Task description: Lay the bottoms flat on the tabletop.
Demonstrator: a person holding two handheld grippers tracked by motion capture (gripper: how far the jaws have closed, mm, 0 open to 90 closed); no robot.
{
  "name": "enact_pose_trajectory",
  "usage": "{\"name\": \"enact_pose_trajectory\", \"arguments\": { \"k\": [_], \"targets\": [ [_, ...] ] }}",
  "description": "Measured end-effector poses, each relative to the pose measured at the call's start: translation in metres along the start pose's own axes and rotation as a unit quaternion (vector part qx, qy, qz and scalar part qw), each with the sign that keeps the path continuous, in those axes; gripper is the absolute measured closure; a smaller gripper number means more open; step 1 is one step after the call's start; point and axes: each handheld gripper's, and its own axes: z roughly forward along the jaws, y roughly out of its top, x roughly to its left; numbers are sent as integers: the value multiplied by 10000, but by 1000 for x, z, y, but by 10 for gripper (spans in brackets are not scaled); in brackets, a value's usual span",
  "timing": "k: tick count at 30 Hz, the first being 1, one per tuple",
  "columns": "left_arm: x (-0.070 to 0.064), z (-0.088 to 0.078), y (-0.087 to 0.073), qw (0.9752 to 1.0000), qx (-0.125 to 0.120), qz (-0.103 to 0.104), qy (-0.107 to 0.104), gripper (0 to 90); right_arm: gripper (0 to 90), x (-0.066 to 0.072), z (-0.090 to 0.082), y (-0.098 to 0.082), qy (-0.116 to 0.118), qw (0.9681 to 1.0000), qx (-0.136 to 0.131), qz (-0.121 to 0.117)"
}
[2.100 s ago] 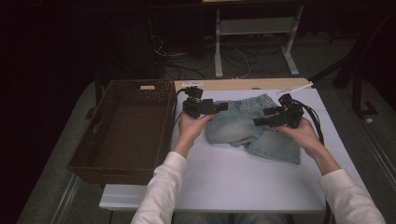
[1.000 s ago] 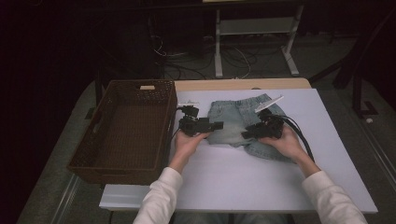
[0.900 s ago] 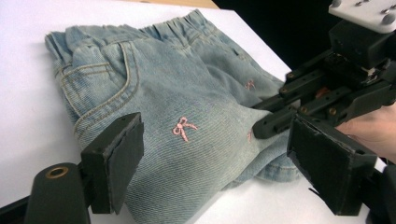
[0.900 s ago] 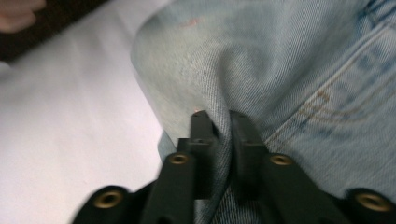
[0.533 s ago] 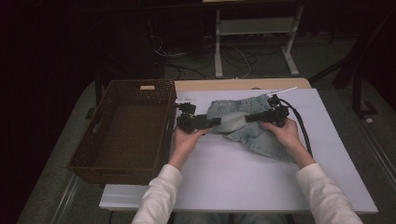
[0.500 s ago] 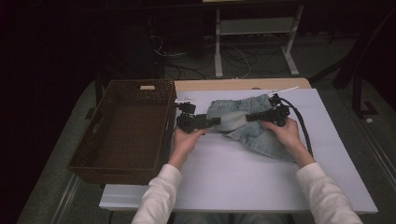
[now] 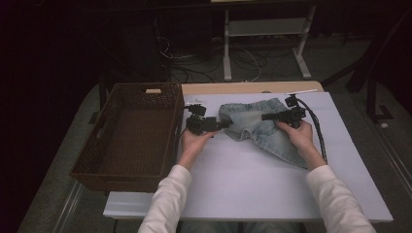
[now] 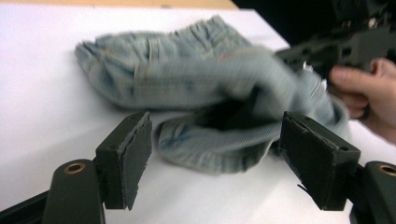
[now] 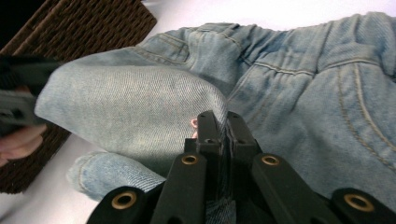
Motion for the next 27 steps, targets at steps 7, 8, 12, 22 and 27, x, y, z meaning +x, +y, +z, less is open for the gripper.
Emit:
{"name": "enact_pose_trajectory", "arguments": {
  "k": [7,8,12,22,27],
  "targets": [
    [9,19,-7,9994,235,231,72,307,858,-6,2,1,-44,9999,28,127],
    [11,21,-9,9994,255,234,70,313,858,-7,2,1,-54,9998,25,163],
    [19,32,-12,9987,420,291,-19,339,857,-9,3,1,-71,9998,42,204],
    [21,46,-13,9978,354,466,-319,569,856,-10,3,1,-90,9997,84,191],
    [15,45,-13,9970,384,549,-383,819,856,-10,4,0,-92,9997,92,186]
  ]
}}
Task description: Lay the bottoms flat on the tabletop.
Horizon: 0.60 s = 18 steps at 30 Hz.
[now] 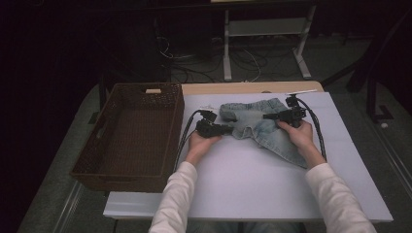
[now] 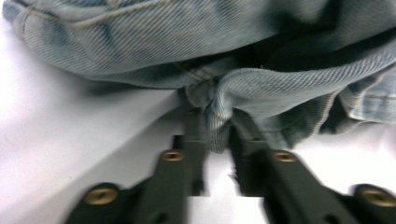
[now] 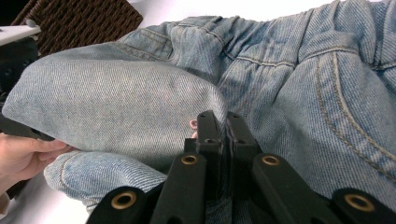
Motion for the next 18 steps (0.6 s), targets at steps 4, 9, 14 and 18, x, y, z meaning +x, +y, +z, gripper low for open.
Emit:
{"name": "enact_pose_trajectory", "arguments": {
  "k": [4,9,14,18],
  "targets": [
    [-11,-5,2,9994,97,299,167,843,855,0,0,0,12,10000,14,6],
    [-23,-15,-2,9986,175,460,200,849,851,1,-1,-1,33,10000,28,7],
    [-33,-25,-12,9983,263,498,147,849,840,6,-1,-2,84,9999,94,13],
    [-43,-33,-20,9986,250,449,94,850,828,13,-1,-2,70,9998,172,-87]
  ]
}}
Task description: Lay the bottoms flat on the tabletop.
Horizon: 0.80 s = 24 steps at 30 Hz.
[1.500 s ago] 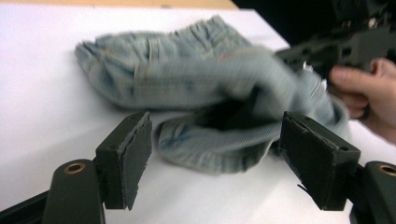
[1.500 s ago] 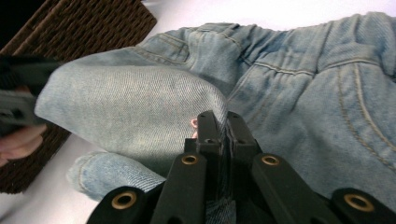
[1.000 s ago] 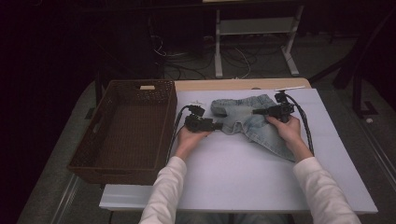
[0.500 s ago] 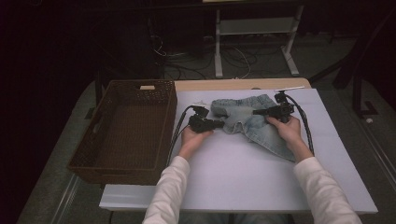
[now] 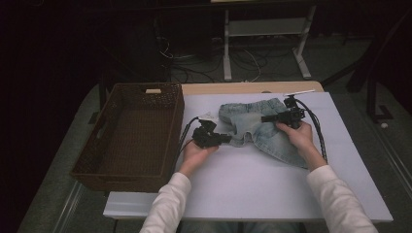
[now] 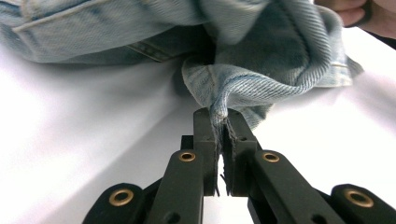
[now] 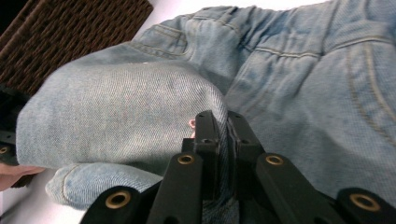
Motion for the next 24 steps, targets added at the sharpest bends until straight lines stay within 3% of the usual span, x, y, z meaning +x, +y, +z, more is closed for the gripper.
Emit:
{"name": "enact_pose_trajectory", "arguments": {
  "k": [7,12,20,24],
  "targets": [
    [-23,-12,-14,9999,-31,39,-165,851,749,12,-1,-3,-80,9999,20,-151],
    [-33,-22,-23,9997,-107,164,-142,851,575,20,-3,-11,-192,9994,-6,-274],
    [-36,-26,-31,9996,-187,145,-153,851,319,29,-28,-29,-352,9977,-524,-238],
    [-40,-26,-32,9995,-194,194,-148,851,225,37,-51,-42,-462,9953,-815,-254]
  ]
}}
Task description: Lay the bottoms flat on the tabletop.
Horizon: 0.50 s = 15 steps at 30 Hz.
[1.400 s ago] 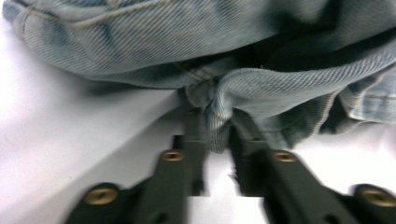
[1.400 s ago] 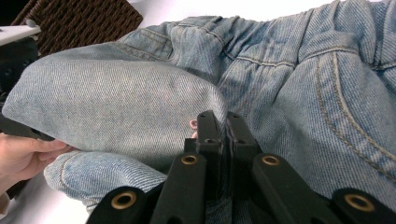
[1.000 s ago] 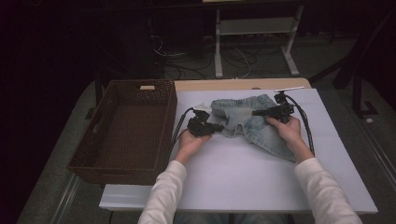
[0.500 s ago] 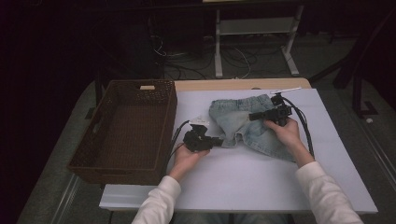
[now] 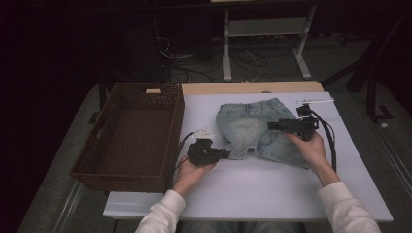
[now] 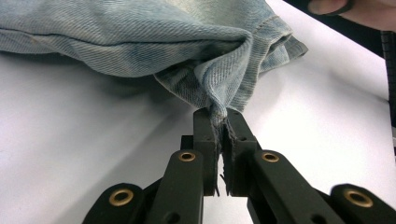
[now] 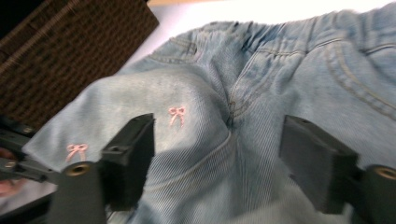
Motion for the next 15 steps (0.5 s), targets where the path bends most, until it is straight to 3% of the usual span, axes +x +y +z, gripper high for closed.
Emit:
{"name": "enact_pose_trajectory", "arguments": {
  "k": [6,15],
  "targets": [
    [-2,-1,0,10000,-18,-19,-8,850,164,6,-27,-12,-110,9998,-168,23],
    [-1,-2,1,10000,-28,-25,-55,850,117,12,-52,-32,-194,9994,-264,142]
  ]
}}
